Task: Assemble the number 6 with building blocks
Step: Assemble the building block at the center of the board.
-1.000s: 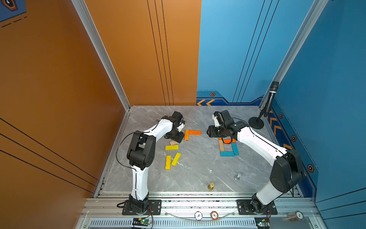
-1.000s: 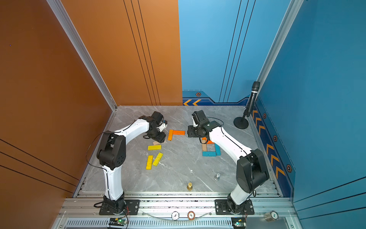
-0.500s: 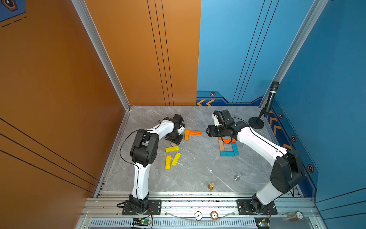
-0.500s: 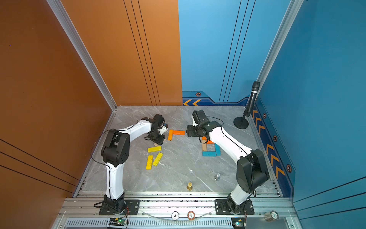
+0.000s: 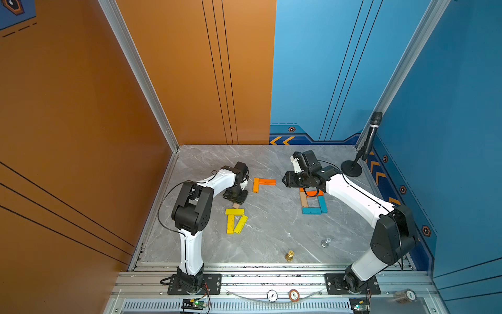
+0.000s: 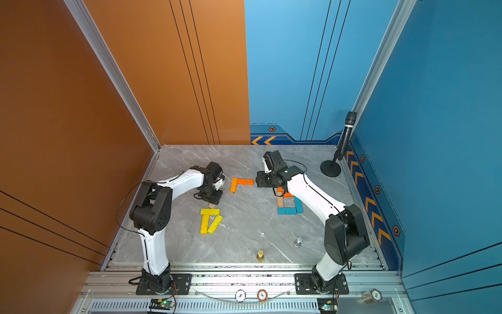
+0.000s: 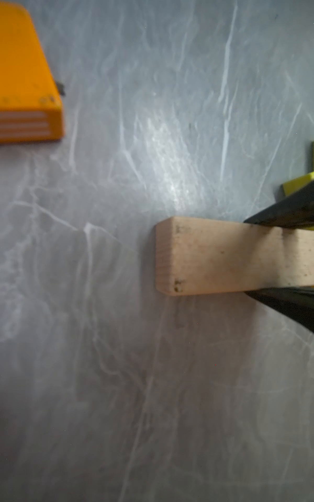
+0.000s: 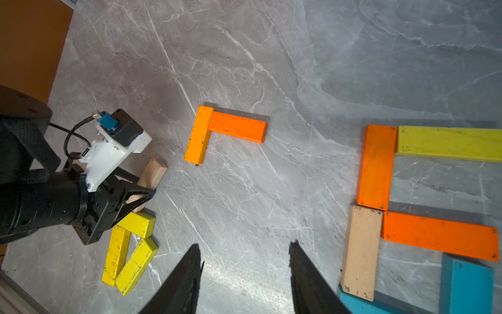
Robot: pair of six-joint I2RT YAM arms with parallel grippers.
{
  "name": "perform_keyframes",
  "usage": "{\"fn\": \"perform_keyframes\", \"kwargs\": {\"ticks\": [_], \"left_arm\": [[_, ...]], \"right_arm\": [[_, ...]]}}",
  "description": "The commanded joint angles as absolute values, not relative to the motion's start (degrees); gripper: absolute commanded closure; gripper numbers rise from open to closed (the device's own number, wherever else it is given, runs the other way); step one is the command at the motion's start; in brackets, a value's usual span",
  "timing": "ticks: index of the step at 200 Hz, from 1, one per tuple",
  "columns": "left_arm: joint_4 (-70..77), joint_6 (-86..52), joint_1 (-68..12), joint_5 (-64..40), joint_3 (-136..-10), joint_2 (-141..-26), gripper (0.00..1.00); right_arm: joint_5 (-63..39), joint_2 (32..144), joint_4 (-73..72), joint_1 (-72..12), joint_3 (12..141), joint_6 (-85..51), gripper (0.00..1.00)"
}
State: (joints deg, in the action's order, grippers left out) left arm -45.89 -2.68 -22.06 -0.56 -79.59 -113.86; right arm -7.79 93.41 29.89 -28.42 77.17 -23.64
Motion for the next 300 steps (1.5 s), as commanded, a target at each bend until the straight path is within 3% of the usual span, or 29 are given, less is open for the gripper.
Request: {"fn": "perform_keyframes", "kwargs": {"ticks": [1, 105, 300], "left_arm": [[-46.8, -10.5, -23.6, -3.3, -76.0, -111.6, 0.68], [-44.0, -28.4, -32.5, -2.5, -78.2, -115.7, 0.65], [-44.1, -29.4, -32.6, -2.3, -85.3, -119.0, 0.65]], "right_arm": [[-8.7, 91.0, 29.2, -28.1, 76.2, -23.4, 0.47], [-8.5, 89.9, 28.5, -26.4, 73.4, -23.7, 0.47], [-9.6, 91.6, 28.1, -25.7, 73.4, -24.0, 0.47]]}}
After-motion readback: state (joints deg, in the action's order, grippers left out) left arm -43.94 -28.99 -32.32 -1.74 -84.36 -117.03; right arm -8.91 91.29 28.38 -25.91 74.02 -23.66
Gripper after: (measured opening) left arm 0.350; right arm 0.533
